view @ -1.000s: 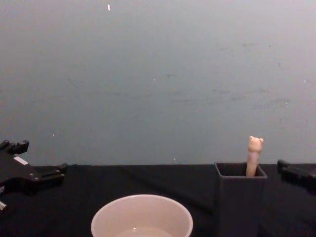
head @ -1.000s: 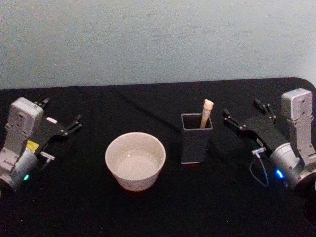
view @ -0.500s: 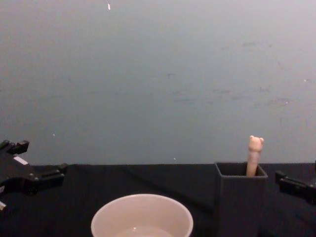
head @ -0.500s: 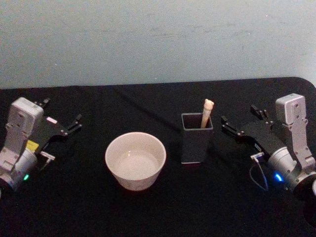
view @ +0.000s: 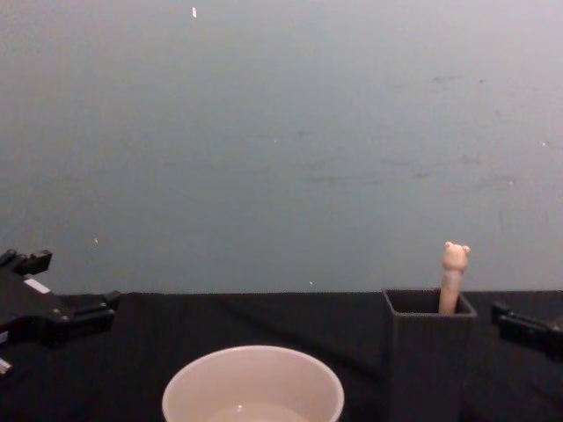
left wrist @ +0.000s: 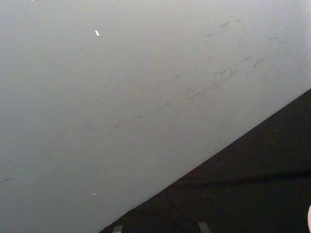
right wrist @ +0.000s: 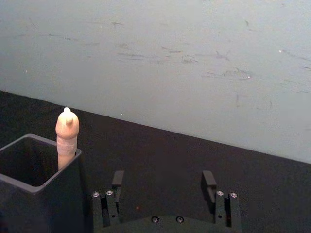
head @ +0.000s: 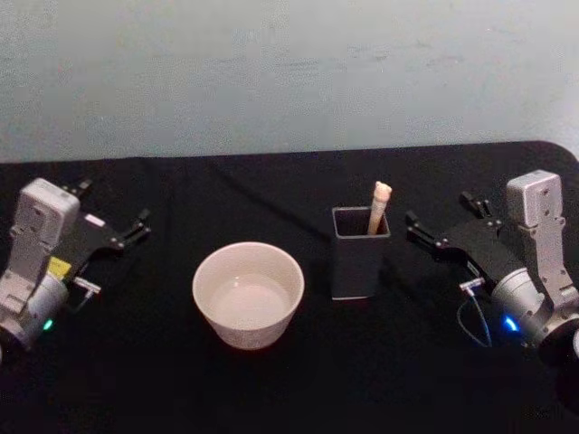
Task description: Pick up the stirring spoon with one hand, stir inside the cup, then place it back in its original position.
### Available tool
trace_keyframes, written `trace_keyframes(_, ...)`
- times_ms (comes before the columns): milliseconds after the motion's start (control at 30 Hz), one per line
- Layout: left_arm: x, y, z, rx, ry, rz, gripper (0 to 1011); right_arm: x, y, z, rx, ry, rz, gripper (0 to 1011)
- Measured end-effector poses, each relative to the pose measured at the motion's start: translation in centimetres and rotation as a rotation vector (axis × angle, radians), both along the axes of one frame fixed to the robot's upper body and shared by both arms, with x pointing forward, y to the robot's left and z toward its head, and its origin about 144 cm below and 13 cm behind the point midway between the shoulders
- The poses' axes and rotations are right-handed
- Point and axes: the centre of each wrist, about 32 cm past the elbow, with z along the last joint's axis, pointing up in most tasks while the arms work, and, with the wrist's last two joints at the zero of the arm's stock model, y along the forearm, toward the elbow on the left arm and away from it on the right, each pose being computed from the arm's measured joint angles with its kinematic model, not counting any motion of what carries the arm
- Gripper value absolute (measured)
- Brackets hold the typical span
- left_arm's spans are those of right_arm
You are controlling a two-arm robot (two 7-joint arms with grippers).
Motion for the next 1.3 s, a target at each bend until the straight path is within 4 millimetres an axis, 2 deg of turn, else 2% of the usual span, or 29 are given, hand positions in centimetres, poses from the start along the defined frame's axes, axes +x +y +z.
trace_keyframes(1300,0.0,0.0,0.0,0.0,0.0,0.0,1001,-0.01,0.02,0.03,0.002,-0.001,-0.001,1000)
